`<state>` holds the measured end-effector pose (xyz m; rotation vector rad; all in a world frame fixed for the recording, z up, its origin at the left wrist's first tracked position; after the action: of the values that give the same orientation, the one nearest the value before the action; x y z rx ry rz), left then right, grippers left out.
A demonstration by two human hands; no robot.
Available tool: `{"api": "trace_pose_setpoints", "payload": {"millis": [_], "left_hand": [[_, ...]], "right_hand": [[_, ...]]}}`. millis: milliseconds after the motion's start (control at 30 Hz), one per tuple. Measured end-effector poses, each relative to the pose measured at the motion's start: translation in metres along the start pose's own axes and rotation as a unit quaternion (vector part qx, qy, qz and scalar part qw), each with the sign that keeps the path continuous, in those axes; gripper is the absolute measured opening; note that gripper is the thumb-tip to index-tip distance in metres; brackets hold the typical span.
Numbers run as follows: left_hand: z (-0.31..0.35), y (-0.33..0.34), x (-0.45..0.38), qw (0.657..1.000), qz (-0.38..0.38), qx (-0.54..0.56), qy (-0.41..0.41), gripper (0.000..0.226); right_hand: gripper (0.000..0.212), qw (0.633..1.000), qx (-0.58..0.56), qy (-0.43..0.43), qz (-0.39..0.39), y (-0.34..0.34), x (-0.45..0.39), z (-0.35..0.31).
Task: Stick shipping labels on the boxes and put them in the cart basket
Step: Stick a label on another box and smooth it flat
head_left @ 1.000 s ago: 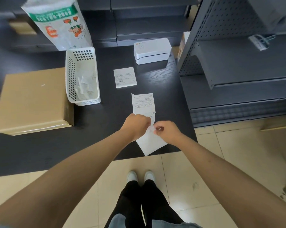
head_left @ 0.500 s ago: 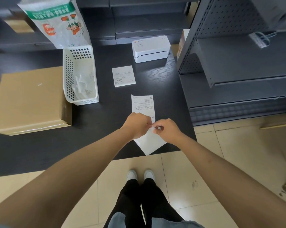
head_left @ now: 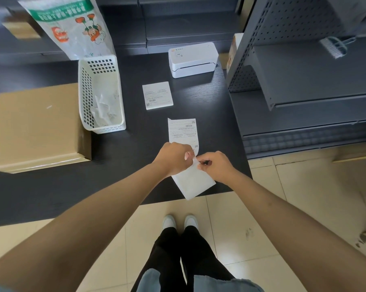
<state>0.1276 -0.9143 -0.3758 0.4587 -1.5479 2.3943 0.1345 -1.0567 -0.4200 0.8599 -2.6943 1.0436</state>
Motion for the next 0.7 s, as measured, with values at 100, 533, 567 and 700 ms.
{"api": "trace_pose_setpoints", "payload": {"millis": [100,533,567,700], "left_hand": [[-0.002,0.0,0.0,1.0,-0.001,0.008,-0.016,0.018],[-0.045,-0.04,-0.002,0.962,0.08,0.177,-0.194,0.016],[-0.051,-0.048,-0.001,0.958,0.098,0.176,-0.203,0.016],[-0.07,-0.077,0.002,0.938,0.159,0.185,-0.245,0.015]], "right_hand": [[0.021,1.0,0.004,0.004,-0.011,-0.001,0.002,-0.001],[0.016,0.992,0.091,0.08,-0.031,-0.025,0.013,0.005],[0.017,0.989,0.116,0.088,-0.039,-0.026,0.014,0.004],[0.018,0.969,0.193,0.13,-0.084,-0.027,0.017,0.002]]}}
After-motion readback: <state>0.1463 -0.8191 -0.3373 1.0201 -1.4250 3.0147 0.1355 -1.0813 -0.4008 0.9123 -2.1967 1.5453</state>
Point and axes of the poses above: each hand's wrist, its own x-axis away from the middle knuckle, its own y-axis out of the palm, z = x × y, the point moved 6 cm from there along -x, towards the middle knuckle, and after that the axes turned 10 degrees about -y, right-handed, at the moved point
